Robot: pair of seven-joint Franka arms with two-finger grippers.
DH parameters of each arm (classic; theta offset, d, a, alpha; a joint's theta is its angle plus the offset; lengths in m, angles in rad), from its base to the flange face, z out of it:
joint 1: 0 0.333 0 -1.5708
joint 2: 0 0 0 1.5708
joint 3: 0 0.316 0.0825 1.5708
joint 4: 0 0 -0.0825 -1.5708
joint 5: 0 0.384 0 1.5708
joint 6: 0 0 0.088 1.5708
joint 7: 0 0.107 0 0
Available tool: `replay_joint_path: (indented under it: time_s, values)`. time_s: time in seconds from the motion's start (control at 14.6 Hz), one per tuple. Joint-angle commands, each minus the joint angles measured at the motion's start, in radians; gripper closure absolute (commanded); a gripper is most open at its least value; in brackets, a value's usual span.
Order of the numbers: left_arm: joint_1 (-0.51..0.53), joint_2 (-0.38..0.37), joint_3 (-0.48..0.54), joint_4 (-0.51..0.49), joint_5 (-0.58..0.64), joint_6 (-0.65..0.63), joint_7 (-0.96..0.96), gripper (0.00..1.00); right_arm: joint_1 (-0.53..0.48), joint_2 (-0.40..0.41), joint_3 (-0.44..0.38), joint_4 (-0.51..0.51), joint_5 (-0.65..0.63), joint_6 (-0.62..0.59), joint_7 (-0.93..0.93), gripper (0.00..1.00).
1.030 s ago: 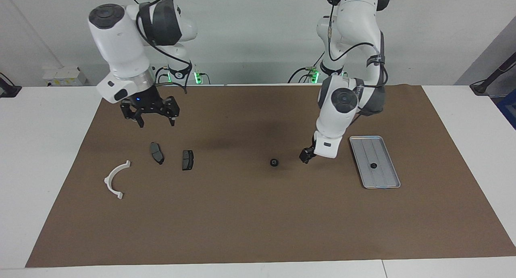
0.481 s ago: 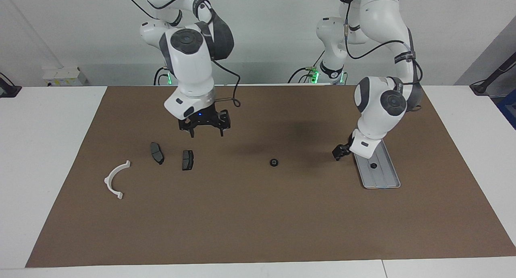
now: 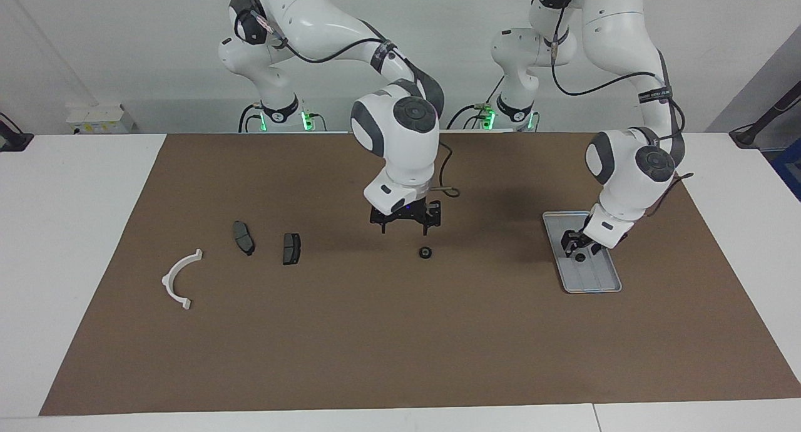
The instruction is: Place bearing gear from tray to pile
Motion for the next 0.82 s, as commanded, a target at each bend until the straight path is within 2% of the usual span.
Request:
replay_joint_path:
  time_s: [0.0,0.34,0.76]
  values:
    - [0.020,-0.002,-0.010,-0.056,0.020,0.072,0.012,0.32,0.007,0.059,0.003,0.065,-0.016,0.019,0.021,0.01]
    - [0.021,0.004,-0.010,-0.056,0.020,0.082,0.012,0.34,0.039,0.100,0.003,0.056,0.004,0.083,0.064,0.01]
    - [0.030,0.027,-0.010,-0.056,0.020,0.111,0.014,0.38,0.042,0.096,0.009,-0.020,0.024,0.161,0.063,0.01]
